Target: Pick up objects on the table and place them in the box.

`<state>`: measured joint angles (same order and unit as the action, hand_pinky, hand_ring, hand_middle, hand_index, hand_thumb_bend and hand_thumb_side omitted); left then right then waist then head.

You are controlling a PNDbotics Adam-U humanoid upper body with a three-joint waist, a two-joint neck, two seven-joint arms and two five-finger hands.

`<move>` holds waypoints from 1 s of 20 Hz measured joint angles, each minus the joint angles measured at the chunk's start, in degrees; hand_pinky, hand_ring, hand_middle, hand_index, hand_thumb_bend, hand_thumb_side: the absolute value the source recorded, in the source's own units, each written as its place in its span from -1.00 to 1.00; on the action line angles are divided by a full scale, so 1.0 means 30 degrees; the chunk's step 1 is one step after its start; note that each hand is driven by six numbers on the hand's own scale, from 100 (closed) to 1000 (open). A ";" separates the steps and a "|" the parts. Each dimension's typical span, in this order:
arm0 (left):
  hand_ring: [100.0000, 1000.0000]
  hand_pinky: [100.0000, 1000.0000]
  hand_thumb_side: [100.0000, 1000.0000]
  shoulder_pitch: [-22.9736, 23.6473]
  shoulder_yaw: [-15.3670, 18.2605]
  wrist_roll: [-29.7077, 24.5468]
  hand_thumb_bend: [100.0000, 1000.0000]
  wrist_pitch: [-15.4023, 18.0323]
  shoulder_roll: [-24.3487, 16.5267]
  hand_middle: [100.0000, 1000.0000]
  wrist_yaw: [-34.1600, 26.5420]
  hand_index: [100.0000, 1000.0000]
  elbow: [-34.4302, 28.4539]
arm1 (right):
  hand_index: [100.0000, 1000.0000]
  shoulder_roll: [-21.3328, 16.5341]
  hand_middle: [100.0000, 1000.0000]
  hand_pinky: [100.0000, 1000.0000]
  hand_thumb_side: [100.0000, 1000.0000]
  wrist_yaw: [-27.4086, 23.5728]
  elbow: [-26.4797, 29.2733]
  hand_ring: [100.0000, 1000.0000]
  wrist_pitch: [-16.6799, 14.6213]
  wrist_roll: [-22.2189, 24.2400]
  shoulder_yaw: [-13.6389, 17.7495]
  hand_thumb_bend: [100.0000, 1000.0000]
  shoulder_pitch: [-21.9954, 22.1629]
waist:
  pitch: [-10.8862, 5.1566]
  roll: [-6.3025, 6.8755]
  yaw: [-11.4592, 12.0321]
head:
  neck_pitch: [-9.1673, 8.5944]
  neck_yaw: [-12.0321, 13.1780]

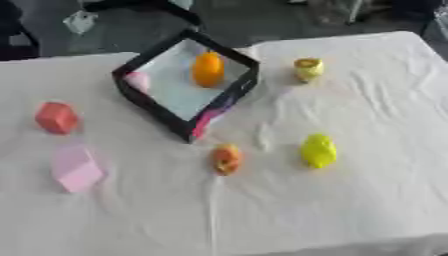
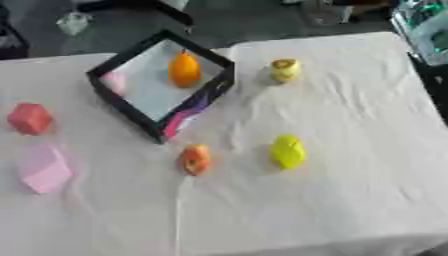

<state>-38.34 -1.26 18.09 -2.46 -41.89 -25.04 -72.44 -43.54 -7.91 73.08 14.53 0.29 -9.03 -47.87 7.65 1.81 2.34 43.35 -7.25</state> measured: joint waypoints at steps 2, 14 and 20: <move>0.68 0.52 0.26 0.0231 0.0022 0.0441 -0.41 0.0049 0.0000 0.68 -0.0044 0.74 -0.0614 | 0.73 -0.0004 0.63 0.67 -0.49 -0.1992 0.0547 0.64 0.0139 -0.1091 -0.0003 -0.18 0.0293 | 0.0171 0.0060 0.0025 | 0.0129 0.0226; 0.65 0.50 0.25 0.0669 0.0254 0.1411 -0.40 -0.0126 0.0002 0.64 0.0055 0.73 -0.2266 | 0.70 -0.0344 0.58 0.64 -0.50 -0.3316 0.2773 0.58 0.0530 -0.2566 -0.0068 -0.19 0.1015 | 0.0590 0.0104 0.0124 | 0.0144 0.1665; 0.64 0.50 0.24 0.0695 0.0275 0.1605 -0.40 -0.0159 0.0012 0.63 0.0047 0.72 -0.2445 | 0.70 -0.0601 0.57 0.64 -0.53 -0.2561 0.2970 0.58 0.0758 -0.2137 -0.0070 -0.15 0.1040 | 0.0644 0.0104 0.0160 | 0.0144 0.1863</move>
<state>-36.26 -0.44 22.90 -2.94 -41.86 -24.90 -79.78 -45.35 -15.60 81.99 16.80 -6.12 -9.24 -44.75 9.58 2.12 2.82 43.78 -1.66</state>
